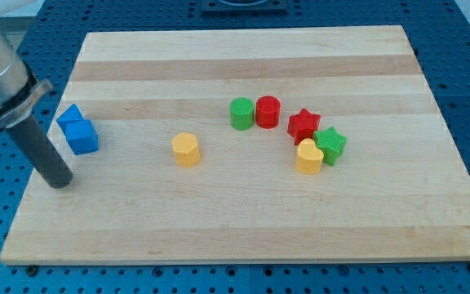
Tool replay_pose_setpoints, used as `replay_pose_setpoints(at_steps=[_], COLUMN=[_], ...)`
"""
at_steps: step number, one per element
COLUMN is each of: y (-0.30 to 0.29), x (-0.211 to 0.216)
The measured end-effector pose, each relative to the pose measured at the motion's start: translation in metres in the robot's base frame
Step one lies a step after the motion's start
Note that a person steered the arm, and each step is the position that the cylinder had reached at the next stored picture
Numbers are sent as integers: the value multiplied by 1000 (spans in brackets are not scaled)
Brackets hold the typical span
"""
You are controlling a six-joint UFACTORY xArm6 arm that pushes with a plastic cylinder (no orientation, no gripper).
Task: Slide the green circle up a bit
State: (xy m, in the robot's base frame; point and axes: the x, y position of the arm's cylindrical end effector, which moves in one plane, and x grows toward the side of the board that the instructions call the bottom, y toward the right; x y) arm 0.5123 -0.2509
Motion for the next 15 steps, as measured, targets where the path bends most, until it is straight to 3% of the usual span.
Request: replay_pose_setpoints(at_steps=[2,6,7,9,11,12,13,15], y=[-8,-21,18,94,172,205,220,220], x=[-34,-27,-4,-9,22,11,-14,-15])
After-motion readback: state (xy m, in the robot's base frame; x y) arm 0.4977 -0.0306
